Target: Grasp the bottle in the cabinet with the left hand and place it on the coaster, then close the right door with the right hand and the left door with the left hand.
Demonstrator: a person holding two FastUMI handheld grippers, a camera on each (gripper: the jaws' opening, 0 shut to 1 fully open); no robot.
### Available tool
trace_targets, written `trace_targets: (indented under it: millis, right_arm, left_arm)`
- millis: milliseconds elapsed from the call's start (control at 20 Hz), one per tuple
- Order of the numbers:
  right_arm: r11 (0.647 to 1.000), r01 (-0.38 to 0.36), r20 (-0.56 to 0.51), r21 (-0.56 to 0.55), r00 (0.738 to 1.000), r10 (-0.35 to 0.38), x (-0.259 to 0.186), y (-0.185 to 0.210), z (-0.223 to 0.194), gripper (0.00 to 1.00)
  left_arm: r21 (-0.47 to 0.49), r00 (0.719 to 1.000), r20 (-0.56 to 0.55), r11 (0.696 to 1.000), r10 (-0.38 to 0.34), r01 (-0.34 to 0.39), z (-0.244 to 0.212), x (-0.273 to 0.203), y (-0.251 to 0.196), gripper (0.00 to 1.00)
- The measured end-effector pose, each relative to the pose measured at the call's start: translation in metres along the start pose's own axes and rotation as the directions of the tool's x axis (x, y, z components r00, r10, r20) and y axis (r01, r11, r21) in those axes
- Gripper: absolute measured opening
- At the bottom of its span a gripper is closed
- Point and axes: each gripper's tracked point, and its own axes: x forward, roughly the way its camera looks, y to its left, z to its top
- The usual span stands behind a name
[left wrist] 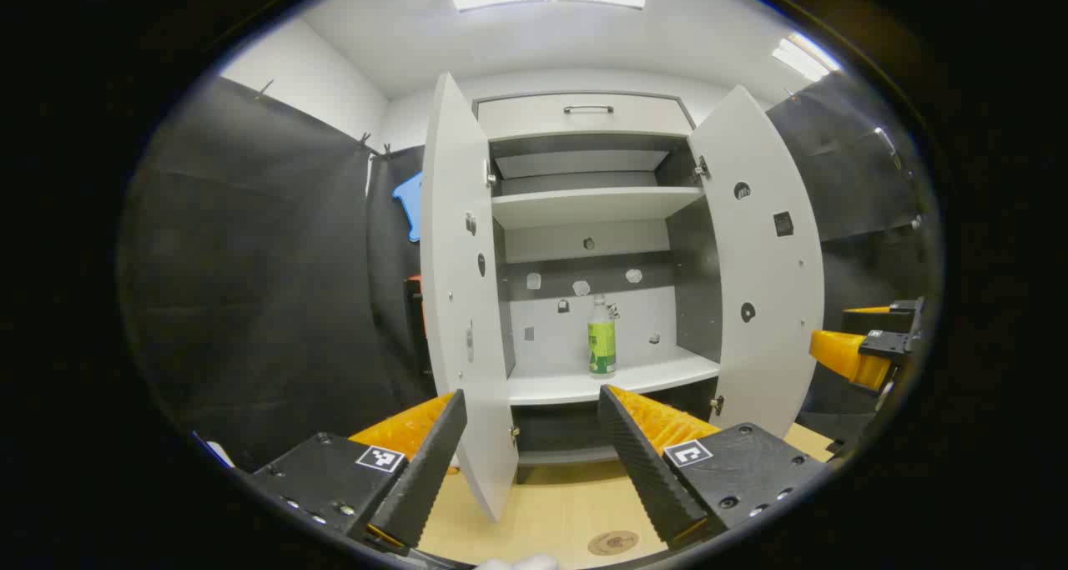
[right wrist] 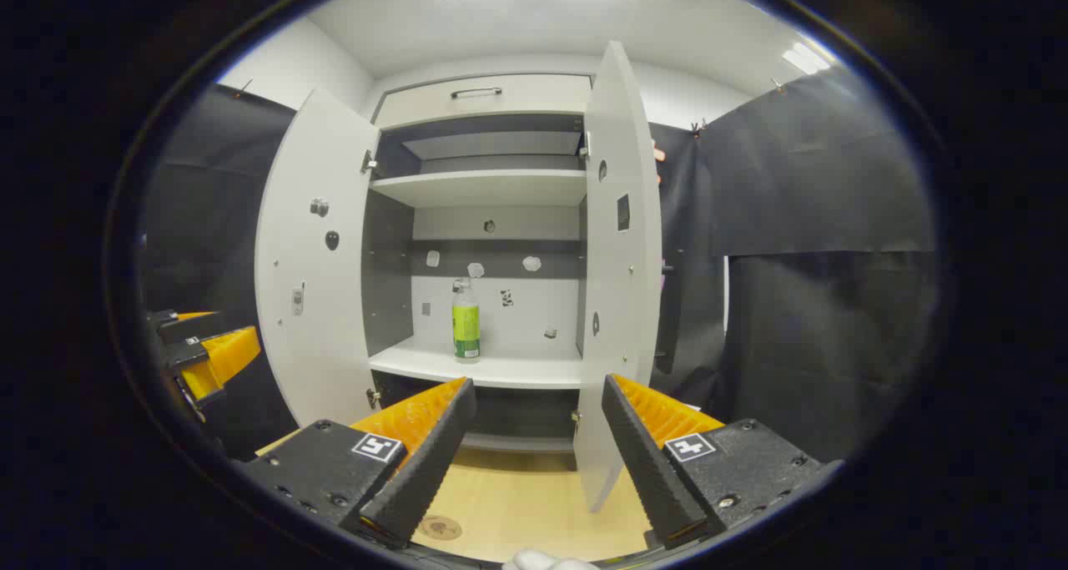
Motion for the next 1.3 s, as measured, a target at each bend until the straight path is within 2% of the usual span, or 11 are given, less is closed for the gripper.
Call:
trace_targets:
  millis: [750,1000,1300]
  right_arm:
    - [1.000,-0.014,-0.005,-0.003,1.000,0.014,0.006,0.005,0.002,1.00]
    - [1.000,-0.004,-0.015,-0.013,1.000,0.004,0.014,0.000,0.006,0.99]
    - [1.000,0.017,-0.050,-0.006,0.999,-0.017,0.028,-0.004,0.008,0.99]
  left_arm:
    - [0.019,1.000,0.008,1.000,0.012,-0.012,0.003,0.016,0.003,0.97]
    - [0.015,0.999,0.030,1.000,-0.012,0.012,0.007,0.062,-0.008,0.97]
    - [-0.022,0.996,0.066,0.998,-0.059,0.061,0.021,0.158,-0.039,0.97]
